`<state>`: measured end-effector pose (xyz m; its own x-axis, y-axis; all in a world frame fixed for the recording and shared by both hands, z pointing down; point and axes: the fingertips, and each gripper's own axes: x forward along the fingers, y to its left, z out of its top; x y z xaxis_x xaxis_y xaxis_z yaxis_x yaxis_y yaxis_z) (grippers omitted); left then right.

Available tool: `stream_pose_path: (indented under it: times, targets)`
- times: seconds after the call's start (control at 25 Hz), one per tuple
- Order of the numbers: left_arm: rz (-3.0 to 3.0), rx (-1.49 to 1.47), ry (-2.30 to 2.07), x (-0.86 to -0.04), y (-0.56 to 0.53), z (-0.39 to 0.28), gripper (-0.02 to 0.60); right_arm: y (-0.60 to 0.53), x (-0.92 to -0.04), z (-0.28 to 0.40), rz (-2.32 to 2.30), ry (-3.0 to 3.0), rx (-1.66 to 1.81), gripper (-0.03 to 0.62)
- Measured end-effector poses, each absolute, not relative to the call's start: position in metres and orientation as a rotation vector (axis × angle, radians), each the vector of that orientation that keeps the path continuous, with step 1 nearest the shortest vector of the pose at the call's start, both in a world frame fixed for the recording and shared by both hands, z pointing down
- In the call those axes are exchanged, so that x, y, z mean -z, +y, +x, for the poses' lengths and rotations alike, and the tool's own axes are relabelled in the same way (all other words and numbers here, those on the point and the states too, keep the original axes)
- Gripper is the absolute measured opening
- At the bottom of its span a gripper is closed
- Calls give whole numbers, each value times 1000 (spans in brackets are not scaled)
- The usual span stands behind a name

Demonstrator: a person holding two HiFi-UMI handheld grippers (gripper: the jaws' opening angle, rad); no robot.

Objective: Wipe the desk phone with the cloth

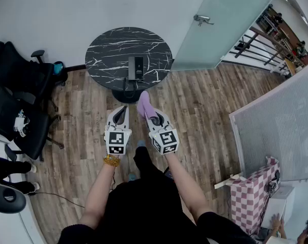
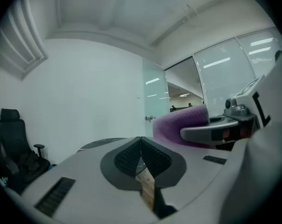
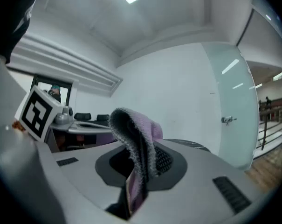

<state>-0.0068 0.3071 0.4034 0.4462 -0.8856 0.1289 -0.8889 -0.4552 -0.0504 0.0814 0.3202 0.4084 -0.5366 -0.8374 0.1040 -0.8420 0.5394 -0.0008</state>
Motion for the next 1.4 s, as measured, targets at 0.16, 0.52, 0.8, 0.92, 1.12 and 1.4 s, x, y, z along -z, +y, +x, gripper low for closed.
stream_pose_path:
  times: [0.16, 0.52, 0.8, 0.92, 1.12, 1.4]
  targets:
    - [2624, -229, -1665, -407, 267, -3, 14, 276, -409, 86, 1407, -2761, -168, 58]
    - [2559, -350, -1692, -419, 160, 15, 14, 156, -404, 99, 1199, -2856, -253, 58]
    - [2573, -574, -1688, -444, 112, 46, 14, 83, -424, 125, 1099, -2932, -352, 58]
    - [2590, -582, -1666, -444, 102, 50, 14, 63, -430, 130, 1119, -2942, -341, 60]
    - [2543, -545, -1670, -441, 76, 45, 14, 33, -422, 144, 1198, -2951, -297, 59]
    - [2504, -483, -1653, -451, 41, 38, 14, -6, -427, 139, 1100, -2901, -227, 60]
